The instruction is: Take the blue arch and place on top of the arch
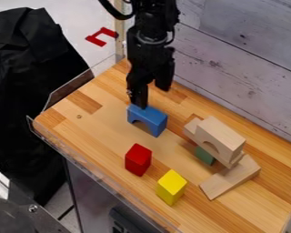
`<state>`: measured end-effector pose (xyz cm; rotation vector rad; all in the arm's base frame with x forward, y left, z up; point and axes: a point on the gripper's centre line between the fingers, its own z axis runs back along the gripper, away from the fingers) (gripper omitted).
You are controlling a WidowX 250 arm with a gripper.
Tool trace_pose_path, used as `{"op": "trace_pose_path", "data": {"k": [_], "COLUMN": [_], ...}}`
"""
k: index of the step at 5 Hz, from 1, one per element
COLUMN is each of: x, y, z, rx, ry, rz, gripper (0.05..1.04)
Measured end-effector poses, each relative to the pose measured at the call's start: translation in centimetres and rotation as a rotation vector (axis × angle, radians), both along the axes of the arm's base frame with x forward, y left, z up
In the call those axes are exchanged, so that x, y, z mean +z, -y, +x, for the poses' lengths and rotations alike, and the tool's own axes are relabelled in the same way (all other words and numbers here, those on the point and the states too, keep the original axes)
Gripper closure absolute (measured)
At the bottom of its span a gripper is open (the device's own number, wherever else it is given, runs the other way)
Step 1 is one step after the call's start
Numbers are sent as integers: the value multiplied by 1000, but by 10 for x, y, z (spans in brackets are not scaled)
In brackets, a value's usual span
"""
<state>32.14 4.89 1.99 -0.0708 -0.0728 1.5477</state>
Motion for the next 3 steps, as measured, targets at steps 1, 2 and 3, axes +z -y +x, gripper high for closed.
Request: {"op": "trace_pose_path", "data": {"k": [1,2,3], "x": [-11,-23,-27], "y": [-3,0,1], "z": [-1,0,0], "rx": [3,0,-3], "ry": [-41,-67,-83], "rz": [-13,-39,-44], "gripper": [83,83,84]}}
